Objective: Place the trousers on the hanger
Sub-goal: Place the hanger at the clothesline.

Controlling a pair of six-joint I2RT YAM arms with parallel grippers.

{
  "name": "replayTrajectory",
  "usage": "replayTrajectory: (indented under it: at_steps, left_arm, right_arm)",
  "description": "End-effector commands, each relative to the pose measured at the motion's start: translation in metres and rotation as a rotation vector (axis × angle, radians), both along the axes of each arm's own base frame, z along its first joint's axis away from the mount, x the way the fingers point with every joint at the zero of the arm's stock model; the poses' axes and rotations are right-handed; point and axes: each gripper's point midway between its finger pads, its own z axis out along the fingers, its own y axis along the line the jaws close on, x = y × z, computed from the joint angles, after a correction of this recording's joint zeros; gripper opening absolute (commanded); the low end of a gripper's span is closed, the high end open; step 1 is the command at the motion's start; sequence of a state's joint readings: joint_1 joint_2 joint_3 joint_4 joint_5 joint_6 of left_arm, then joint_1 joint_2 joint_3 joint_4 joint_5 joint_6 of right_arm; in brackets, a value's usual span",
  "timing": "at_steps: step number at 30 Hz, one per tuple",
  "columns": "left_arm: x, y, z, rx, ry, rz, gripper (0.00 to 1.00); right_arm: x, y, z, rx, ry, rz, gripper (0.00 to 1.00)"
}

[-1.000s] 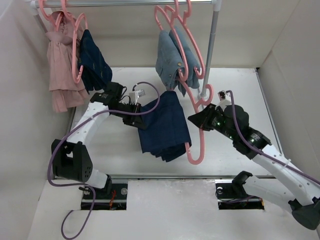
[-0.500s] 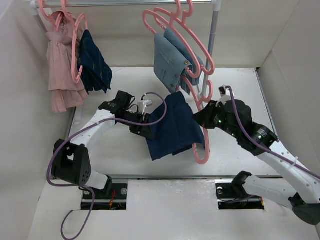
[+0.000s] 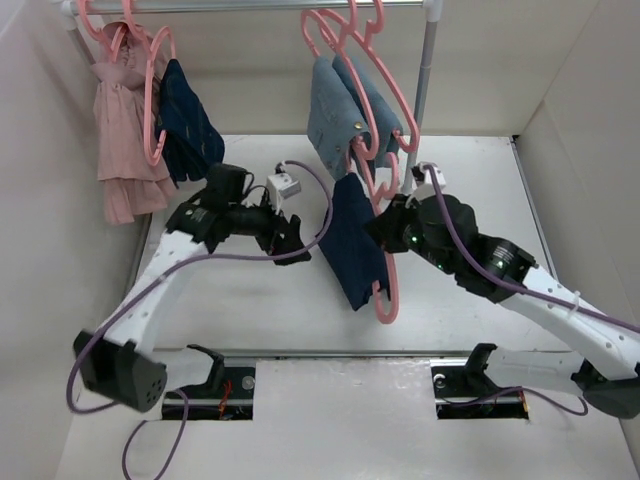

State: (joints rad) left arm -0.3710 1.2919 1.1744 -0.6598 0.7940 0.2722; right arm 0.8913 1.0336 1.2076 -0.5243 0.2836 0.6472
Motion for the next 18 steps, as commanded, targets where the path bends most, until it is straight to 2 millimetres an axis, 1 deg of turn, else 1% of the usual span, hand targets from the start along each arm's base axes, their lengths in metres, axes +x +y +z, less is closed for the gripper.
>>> replayTrajectory:
  at_steps: [1,2,3,4,5,7,8,9,11,12,13,14,15,16,17,18]
  left_arm:
    - [-0.031,-0.012,0.114,-0.240,-0.388,-0.199,1.00]
    - [-0.049,-0.013,0.136,-0.293,-0.426,-0.224,1.00]
    - [-0.062,-0.017,0.147,-0.343,-0.376,-0.224,1.00]
    - [-0.069,-0.020,0.157,-0.376,-0.385,-0.234,1.00]
    - [-0.078,-0.021,0.164,-0.396,-0.382,-0.239,1.00]
    - [-0.092,-0.026,0.169,-0.430,-0.334,-0.260,1.00]
    - [-0.093,-0.027,0.173,-0.447,-0.300,-0.242,1.00]
    - [-0.096,-0.026,0.175,-0.453,-0.297,-0.238,1.00]
    - [-0.094,-0.027,0.168,-0.441,-0.270,-0.220,1.00]
    - [-0.095,-0.026,0.166,-0.439,-0.261,-0.204,1.00]
    - [-0.094,-0.027,0.162,-0.435,-0.253,-0.203,1.00]
    - [-0.090,-0.026,0.159,-0.420,-0.240,-0.167,1.00]
    - [-0.089,-0.025,0.150,-0.402,-0.215,-0.151,1.00]
    - [-0.086,-0.024,0.144,-0.388,-0.201,-0.134,1.00]
    - [-0.083,-0.024,0.143,-0.380,-0.200,-0.111,1.00]
    - [-0.084,-0.023,0.142,-0.375,-0.190,-0.109,1.00]
  right_arm:
    - [0.001,0.024,0.087,0.192,-0.154,-0.014,0.00]
    - [0.004,0.033,0.081,0.174,-0.135,-0.021,0.00]
    - [0.005,0.039,0.083,0.182,-0.129,-0.027,0.00]
    - [0.007,0.041,0.084,0.181,-0.122,-0.049,0.00]
    - [0.009,0.053,0.087,0.188,-0.114,-0.041,0.00]
    - [0.013,0.065,0.093,0.208,-0.113,-0.044,0.00]
    - [0.012,0.072,0.107,0.236,-0.127,-0.033,0.00]
    - [0.018,0.083,0.103,0.236,-0.116,-0.036,0.00]
    - [0.016,0.097,0.107,0.236,-0.123,-0.039,0.00]
    - [0.016,0.101,0.123,0.268,-0.141,-0.045,0.00]
    - [0.022,0.113,0.117,0.256,-0.135,-0.045,0.00]
    - [0.021,0.121,0.117,0.256,-0.133,-0.034,0.00]
    - [0.020,0.128,0.129,0.277,-0.142,-0.025,0.00]
    - [0.026,0.140,0.119,0.256,-0.132,-0.025,0.00]
    - [0.025,0.147,0.119,0.255,-0.132,-0.023,0.00]
    - [0.027,0.151,0.119,0.255,-0.132,-0.023,0.00]
